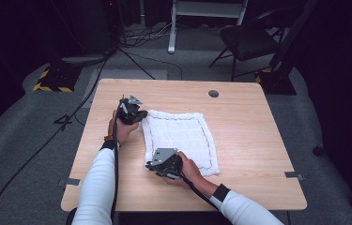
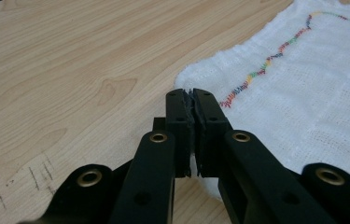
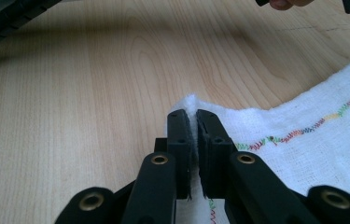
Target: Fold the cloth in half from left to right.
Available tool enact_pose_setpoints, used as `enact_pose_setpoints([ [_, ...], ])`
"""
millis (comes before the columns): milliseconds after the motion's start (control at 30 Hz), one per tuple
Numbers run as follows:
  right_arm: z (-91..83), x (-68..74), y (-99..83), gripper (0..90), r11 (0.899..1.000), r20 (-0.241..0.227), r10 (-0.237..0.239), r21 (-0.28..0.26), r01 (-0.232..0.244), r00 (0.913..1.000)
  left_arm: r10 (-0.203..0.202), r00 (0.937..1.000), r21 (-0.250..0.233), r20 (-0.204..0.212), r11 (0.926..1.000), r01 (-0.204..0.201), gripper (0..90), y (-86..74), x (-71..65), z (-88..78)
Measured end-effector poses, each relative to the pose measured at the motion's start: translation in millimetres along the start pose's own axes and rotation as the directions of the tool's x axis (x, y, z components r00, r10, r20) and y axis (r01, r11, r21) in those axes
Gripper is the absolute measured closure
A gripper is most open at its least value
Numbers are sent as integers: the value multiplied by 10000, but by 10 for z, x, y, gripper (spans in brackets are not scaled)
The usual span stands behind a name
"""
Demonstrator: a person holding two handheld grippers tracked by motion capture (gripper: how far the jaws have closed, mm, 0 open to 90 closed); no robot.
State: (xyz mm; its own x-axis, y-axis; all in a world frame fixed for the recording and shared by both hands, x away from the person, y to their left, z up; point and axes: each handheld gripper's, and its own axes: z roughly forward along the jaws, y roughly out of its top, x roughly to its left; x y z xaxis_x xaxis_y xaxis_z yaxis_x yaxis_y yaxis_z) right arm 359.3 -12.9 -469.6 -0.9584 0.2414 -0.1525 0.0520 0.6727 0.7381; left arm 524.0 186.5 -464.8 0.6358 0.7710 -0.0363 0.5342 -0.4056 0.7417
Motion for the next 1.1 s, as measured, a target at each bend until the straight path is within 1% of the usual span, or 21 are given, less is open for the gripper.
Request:
enact_pose_setpoints([
  [100,-8,1,23,849,10000,0,-45,-35,45,10000,-13,10000,-51,-56,10000,13,861,-17,15,-21],
  [200,-21,2,46,849,9999,9,-75,-93,75,10000,-102,9999,-139,-87,9999,100,860,-37,47,-46],
  [333,-45,-1,65,849,9998,81,-98,-146,99,9999,-229,9997,-140,-106,9996,228,860,-48,75,-59],
  [400,-66,-9,69,849,9998,127,-129,-116,130,9998,-233,9996,-141,-125,9996,232,859,-38,67,-55],
  [433,-83,-19,70,849,9998,159,-146,-115,148,9998,-165,9997,-137,-176,9998,163,860,-27,58,-49],
  [500,-123,-46,71,849,9998,196,-74,-186,78,9998,-155,9997,-161,-188,9998,152,859,1,34,-36],
  [600,-193,-72,66,849,9997,276,-33,-245,40,9996,97,9987,-64,-497,9999,-100,859,59,-13,-29],
  [667,-243,-87,50,849,9995,342,19,-302,-9,9994,191,9982,-176,-575,9996,-202,860,102,-38,-32],
  [733,-301,-113,27,849,9990,360,154,-414,-139,9992,180,9984,-239,-530,9995,-192,859,155,-69,-32],
  [800,-365,-137,7,849,9984,413,243,-514,-221,9989,279,9983,-329,-521,9990,-296,860,214,-113,-14],
  [967,-552,-203,-63,849,9963,625,488,-738,-441,9969,556,9976,-335,-419,9978,-571,859,352,-236,58],
  [1000,-585,-214,-82,849,9958,654,543,-770,-492,9964,536,9980,-322,-346,9980,-548,859,372,-259,77],
  [1033,-617,-224,-103,849,9954,682,577,-803,-521,9960,602,9974,-342,-400,9975,-616,859,391,-277,93],
  [1100,-678,-235,-151,849,9945,700,704,-823,-646,9951,572,9978,-342,-340,9977,-584,859,428,-317,137],
])
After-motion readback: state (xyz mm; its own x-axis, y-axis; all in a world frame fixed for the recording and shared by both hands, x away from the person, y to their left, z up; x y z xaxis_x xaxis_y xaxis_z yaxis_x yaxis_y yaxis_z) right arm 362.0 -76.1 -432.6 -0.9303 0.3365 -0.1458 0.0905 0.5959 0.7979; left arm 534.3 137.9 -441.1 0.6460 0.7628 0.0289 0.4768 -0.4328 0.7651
